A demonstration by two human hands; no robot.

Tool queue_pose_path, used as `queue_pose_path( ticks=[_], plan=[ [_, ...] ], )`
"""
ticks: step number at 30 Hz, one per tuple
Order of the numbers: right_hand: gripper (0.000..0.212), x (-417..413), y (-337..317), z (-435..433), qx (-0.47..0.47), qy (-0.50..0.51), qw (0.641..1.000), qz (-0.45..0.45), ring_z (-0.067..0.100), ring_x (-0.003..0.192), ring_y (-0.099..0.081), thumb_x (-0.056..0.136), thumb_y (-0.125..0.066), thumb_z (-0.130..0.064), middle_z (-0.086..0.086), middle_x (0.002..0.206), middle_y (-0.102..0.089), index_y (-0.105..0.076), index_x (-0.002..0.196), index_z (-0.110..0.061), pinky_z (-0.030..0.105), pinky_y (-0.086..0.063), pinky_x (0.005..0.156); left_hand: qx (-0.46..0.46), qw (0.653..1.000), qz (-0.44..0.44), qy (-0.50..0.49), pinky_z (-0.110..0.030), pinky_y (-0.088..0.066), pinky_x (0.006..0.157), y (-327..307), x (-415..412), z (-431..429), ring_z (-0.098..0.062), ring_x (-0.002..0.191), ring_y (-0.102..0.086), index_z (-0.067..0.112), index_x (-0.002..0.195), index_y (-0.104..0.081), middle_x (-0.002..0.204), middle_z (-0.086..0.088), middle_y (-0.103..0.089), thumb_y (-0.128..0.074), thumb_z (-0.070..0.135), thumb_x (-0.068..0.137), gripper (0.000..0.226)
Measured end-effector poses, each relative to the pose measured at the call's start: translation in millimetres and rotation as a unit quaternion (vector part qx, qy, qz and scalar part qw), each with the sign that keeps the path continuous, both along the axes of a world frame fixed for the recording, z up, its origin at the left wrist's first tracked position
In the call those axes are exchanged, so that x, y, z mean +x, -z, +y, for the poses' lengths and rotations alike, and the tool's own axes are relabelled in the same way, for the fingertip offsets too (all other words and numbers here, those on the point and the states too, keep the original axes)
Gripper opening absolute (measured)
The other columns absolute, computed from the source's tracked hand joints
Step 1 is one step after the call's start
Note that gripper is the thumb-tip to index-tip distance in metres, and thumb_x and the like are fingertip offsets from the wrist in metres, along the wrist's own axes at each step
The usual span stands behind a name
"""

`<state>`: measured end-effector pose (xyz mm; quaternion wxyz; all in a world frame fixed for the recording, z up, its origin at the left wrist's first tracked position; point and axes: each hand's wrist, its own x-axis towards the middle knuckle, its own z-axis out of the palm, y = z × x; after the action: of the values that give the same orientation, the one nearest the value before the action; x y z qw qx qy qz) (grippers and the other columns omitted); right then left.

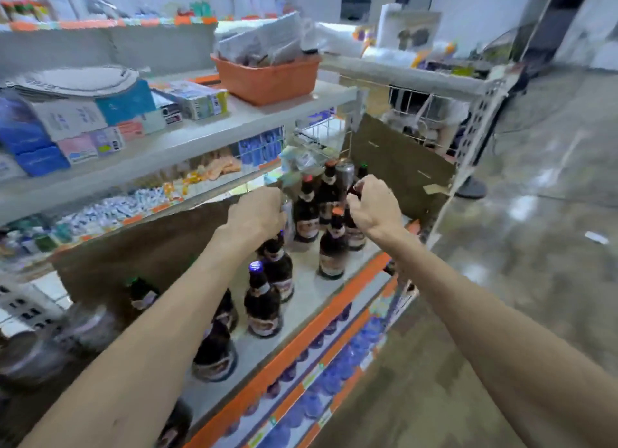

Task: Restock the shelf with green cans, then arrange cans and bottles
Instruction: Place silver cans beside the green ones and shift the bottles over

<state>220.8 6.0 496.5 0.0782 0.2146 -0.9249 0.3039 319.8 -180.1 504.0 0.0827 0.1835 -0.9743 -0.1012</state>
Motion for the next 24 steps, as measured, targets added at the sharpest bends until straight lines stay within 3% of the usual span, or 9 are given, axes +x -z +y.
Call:
queue_pose_path(
  ticks=[11,17,21,24],
  plan=[
    [0.021,-120.9,6.5,82.2,-0.026,-0.015,0.999,-0.034,0.032,0.104,-0.055,0.092,-0.051,-0.024,0.012,0.114,-0.058,-0.054,0.109,-0.012,0.043,-0.048,0.087,0.009,0.996,-0.054,-0.066,-0.043,-0.055,0.078,7.3,-87.7,47.6,-0.030,0.093,-0.063,0.016,0.107,-0.063,0.106,-0.005,-0.065,-0.059,0.031,0.089,0.024],
    [0.026,-173.5,7.8,59.3,-0.031,-0.043,0.998,-0.027,0.032,0.105,-0.056,0.094,-0.052,-0.025,0.012,0.117,-0.058,-0.055,0.115,-0.010,0.041,-0.046,0.085,-0.009,0.988,-0.077,-0.131,-0.038,-0.051,0.077,4.9,-121.7,26.6,-0.031,0.096,-0.062,0.011,0.106,-0.064,0.105,-0.010,-0.065,-0.064,0.024,0.087,0.022],
    [0.023,-218.1,12.0,24.3,-0.015,-0.064,0.997,-0.026,0.034,0.104,-0.055,0.093,-0.051,-0.025,0.012,0.115,-0.058,-0.055,0.111,-0.010,0.039,-0.044,0.082,0.008,0.982,-0.110,-0.155,-0.034,-0.048,0.064,12.7,-158.1,-5.7,-0.028,0.078,-0.059,0.011,0.078,-0.056,0.087,-0.010,-0.063,-0.071,0.026,0.080,0.021],
    [0.026,-256.0,16.5,-6.1,0.009,-0.074,0.997,-0.029,0.034,0.105,-0.056,0.094,-0.051,-0.028,0.012,0.116,-0.058,-0.055,0.112,-0.009,0.039,-0.045,0.081,0.037,0.975,-0.136,-0.172,-0.037,-0.050,0.073,23.4,-183.6,-31.3,-0.032,0.090,-0.061,0.012,0.089,-0.057,0.099,-0.010,-0.064,-0.074,0.027,0.075,0.027]
  ],
)
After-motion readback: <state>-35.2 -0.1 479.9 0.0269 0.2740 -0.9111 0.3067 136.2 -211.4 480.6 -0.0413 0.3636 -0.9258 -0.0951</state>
